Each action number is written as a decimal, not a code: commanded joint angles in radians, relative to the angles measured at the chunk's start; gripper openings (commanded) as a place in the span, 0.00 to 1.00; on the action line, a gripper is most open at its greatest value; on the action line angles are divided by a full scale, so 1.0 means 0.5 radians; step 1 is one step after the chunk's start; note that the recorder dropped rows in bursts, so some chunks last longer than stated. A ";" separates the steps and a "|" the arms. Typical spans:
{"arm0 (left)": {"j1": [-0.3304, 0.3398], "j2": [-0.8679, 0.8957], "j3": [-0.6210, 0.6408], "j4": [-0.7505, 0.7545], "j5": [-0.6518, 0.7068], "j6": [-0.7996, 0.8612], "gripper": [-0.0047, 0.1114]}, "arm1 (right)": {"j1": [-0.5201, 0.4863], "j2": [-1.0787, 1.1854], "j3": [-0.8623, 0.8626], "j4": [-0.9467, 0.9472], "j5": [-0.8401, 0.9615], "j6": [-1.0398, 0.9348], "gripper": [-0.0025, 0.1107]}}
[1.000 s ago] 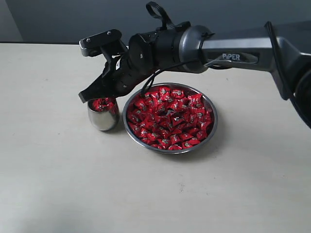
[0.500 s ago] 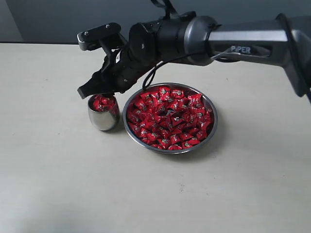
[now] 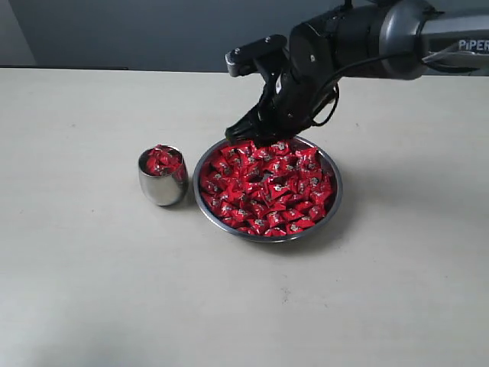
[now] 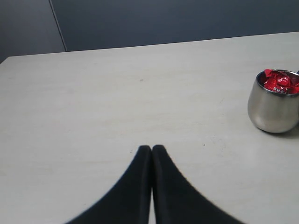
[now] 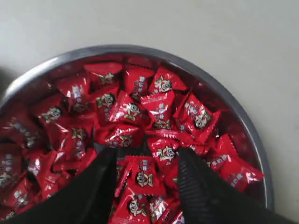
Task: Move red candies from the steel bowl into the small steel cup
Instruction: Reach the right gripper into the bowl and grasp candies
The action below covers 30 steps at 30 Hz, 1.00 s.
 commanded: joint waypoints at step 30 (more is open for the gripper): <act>-0.016 -0.010 -0.017 0.004 -0.011 -0.003 0.04 | -0.015 0.337 0.111 0.435 -0.473 -0.158 0.23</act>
